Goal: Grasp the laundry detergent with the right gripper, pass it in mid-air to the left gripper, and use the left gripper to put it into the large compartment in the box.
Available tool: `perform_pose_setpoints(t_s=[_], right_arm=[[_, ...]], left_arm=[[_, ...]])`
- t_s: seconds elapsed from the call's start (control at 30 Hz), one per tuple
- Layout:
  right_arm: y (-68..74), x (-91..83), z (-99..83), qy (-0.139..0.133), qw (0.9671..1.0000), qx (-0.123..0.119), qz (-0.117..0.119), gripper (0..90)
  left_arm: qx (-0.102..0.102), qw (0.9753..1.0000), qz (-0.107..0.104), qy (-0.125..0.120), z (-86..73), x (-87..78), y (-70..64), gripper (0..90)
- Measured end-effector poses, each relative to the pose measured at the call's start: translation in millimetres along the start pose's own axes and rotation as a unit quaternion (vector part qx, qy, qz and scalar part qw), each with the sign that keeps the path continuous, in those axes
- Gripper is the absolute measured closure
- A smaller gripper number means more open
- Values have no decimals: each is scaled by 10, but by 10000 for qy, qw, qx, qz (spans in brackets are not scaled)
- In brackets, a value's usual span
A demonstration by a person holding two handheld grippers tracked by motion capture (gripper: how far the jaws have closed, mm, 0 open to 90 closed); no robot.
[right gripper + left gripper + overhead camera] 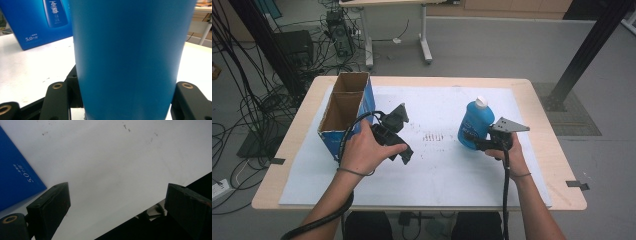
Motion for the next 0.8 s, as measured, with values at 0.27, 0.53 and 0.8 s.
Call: perform_pose_setpoints(t_s=[0.27,0.53,0.8], right_arm=[[6,-64,83,29,9999,6,133,418],[-13,-121,147,65,9994,36,329,418],[-17,-151,203,43,9989,-18,475,418]], left_arm=[[198,9998,-29,-73,-36,-91,-6,70],[603,9980,-149,-126,-86,-171,-7,70],[1057,9938,-279,-193,-96,-279,18,79]])
Point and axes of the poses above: each handheld gripper's, and its own axes: x roughly forward along the jaws, z roughly out of its top, y roughly to its left, the point moved 1 cm from there along x, roughly forward along the jaws, and after that the axes turned 14 degrees about -x, right-handed, at the moved point
